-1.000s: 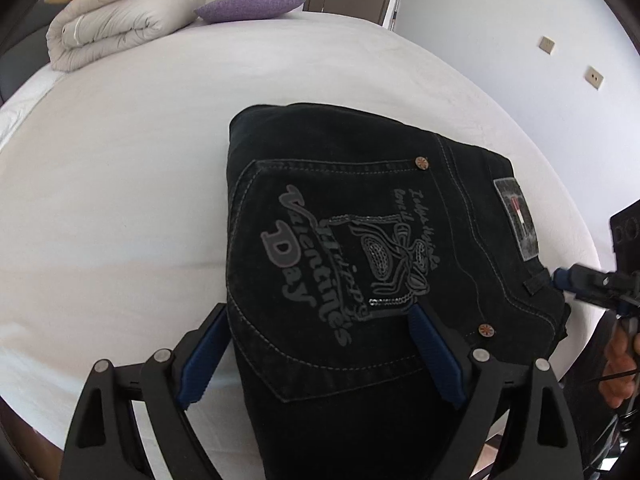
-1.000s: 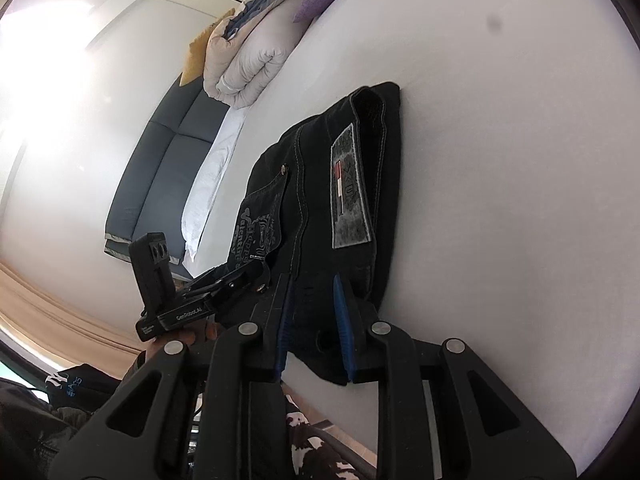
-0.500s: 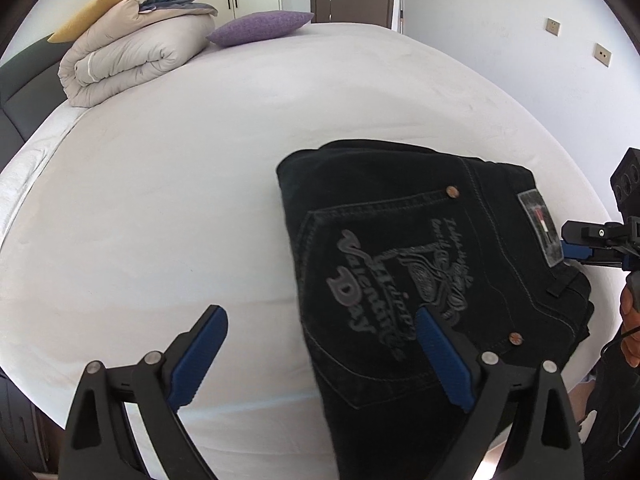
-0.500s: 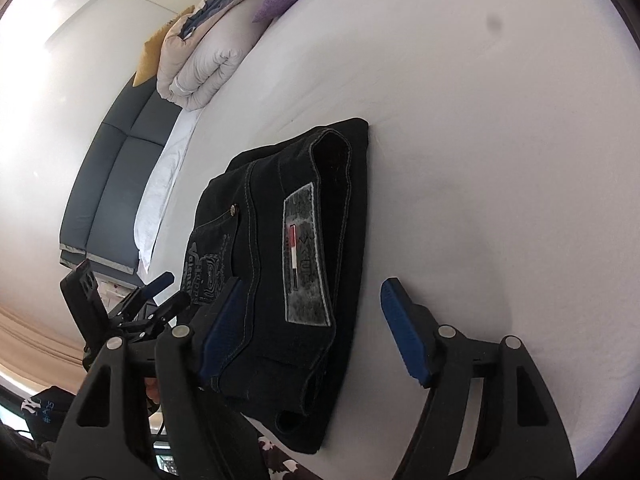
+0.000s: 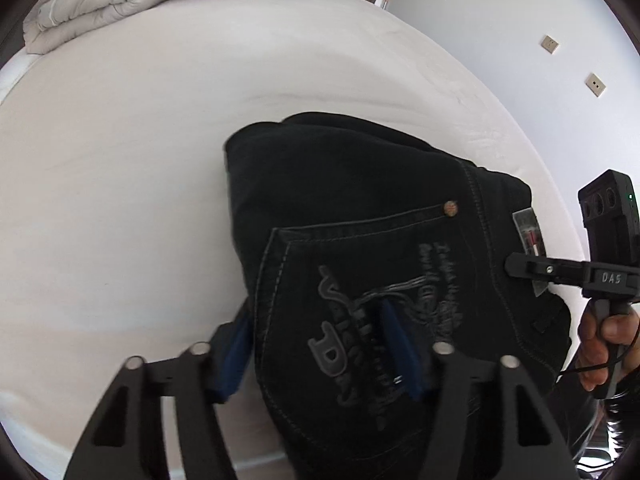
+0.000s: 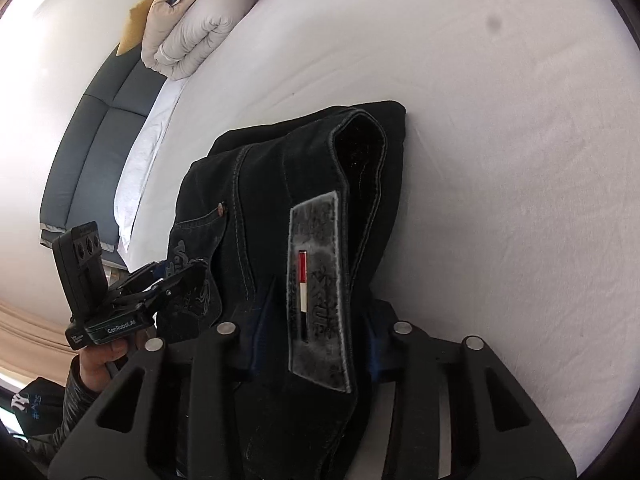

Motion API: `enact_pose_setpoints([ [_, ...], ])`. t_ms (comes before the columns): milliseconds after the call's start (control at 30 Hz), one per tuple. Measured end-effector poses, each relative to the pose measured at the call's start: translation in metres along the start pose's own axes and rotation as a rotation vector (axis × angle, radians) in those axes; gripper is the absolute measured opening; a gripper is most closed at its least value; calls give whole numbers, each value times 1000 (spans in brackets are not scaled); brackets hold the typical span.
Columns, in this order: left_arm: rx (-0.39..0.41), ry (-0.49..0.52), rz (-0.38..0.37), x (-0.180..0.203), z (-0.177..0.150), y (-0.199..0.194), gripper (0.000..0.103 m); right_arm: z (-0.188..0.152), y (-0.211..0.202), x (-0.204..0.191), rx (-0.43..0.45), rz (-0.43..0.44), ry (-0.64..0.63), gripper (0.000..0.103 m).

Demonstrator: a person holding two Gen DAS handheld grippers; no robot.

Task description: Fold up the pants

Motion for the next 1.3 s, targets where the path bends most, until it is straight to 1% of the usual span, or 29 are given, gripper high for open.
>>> enact_pose_setpoints([
  [67,-10,15,5,5,4,2,52,1,0,-3,7,-18,-26,29],
  [100,-12,19,7,6,5,2,45,1,-1,-6,16,-30,-44,25],
  [133,-9,19,6,8,7,2,42,1,-3,-9,25,-38,-62,21],
  [200,8,14,6,9,10,-1,27,3,-6,-18,48,-61,-111,18],
  [300,34,15,6,11,16,-6,19,5,-16,-32,89,-71,-162,16],
  [467,90,32,2,16,40,-22,18,17,-37,-56,143,-35,-200,15],
  [567,143,54,3,16,69,-32,18,35,-46,-62,180,-15,-199,15],
  [667,161,88,6,18,99,-26,18,65,-49,-64,201,-5,-200,15],
  [800,159,54,-35,17,134,6,18,102,-46,-47,227,-8,-154,15],
  [900,158,97,-31,23,152,23,18,128,-43,-22,235,-19,-126,15],
  [967,139,100,-35,27,150,39,18,136,-37,-1,218,-25,-98,15],
  [1033,118,86,-29,25,144,58,21,140,-27,23,194,-23,-63,15],
  [1067,111,75,-27,22,141,64,25,138,-21,34,176,-22,-52,16],
  [1100,109,67,-24,20,138,69,32,133,-16,42,166,-19,-40,19],
  [1133,109,64,-13,17,135,72,37,129,-14,51,163,-12,-24,22],
  [1167,109,62,3,13,132,75,47,127,-12,58,166,-3,-6,25],
  [1200,110,56,9,10,129,76,55,124,-11,62,172,15,16,26],
  [1233,117,44,13,7,128,77,58,122,-13,64,180,37,31,27],
  [1300,134,15,23,-1,127,74,73,121,-15,66,197,57,48,29],
])
Point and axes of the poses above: each gripper's, at about its wrist camera, not at the fingertips, and y roughly the way its jaws point, x to its right, z to its top, the point moved 9 cm from there along y, roughly the way its jaws point, and after that the axes turned 11 degrees about x, right-handed, at the moved point
